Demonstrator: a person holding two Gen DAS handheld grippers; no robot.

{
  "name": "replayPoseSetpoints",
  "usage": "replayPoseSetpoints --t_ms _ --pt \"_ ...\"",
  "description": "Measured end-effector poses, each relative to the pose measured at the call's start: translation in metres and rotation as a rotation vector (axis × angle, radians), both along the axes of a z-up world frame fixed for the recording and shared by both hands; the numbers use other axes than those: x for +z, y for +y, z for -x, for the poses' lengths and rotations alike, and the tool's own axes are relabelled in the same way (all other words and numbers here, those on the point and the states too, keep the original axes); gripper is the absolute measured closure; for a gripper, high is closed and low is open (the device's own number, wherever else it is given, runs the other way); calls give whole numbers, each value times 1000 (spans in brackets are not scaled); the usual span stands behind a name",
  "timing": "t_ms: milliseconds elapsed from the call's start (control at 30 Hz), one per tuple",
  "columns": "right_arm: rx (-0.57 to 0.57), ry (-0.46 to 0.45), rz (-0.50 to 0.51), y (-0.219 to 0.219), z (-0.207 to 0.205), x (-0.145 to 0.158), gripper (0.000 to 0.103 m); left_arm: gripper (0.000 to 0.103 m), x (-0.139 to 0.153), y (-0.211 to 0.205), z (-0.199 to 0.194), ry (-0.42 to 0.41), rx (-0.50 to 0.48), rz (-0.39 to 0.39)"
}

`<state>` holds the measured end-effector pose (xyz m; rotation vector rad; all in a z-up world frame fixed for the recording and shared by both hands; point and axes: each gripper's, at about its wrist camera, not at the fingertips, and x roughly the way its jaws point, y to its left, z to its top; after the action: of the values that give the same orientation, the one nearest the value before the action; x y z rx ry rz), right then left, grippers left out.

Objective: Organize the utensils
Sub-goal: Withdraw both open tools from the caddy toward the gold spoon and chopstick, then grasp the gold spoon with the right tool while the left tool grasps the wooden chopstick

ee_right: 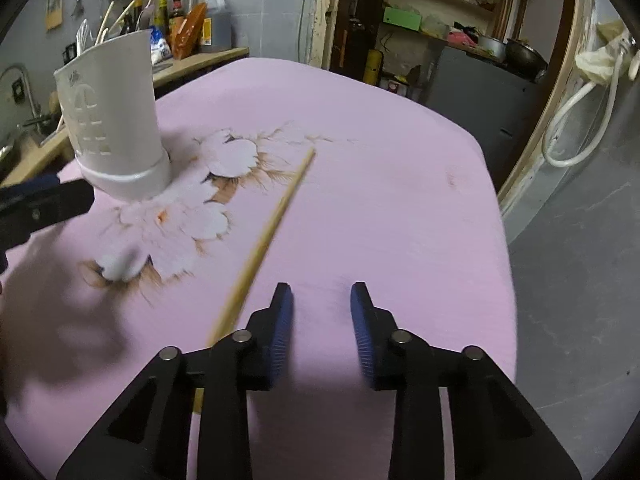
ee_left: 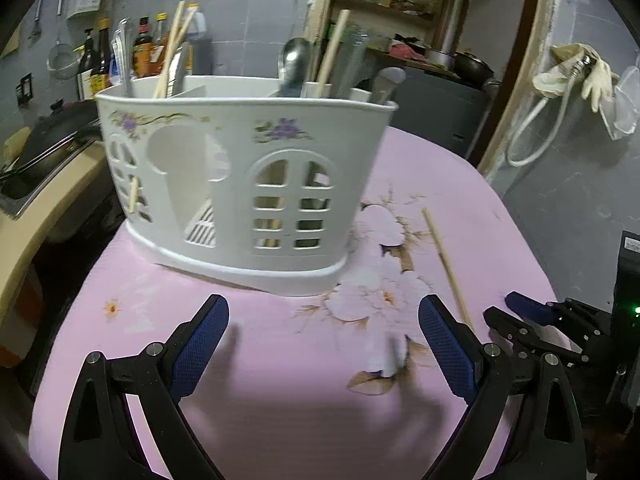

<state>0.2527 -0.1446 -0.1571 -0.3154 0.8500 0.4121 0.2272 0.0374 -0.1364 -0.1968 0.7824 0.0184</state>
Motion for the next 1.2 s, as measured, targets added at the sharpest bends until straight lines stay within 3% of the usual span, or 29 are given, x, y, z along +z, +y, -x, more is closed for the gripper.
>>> replayPoseSetpoints --t_ms 200,533,633,833,1200 --pt "4 23 -158 -18 5 11 75 10 -1 -6 -5 8 -6 4" --pt "140 32 -182 21 11 12 76 10 -5 15 -2 43 85 27" --pt "166 48 -140 33 12 7 84 10 -4 21 2 45 107 40" --pt "120 88 -116 36 7 0 97 10 -2 20 4 41 103 39" --pt "-13 83 -137 -3 7 3 101 10 -3 -6 -8 49 13 60"
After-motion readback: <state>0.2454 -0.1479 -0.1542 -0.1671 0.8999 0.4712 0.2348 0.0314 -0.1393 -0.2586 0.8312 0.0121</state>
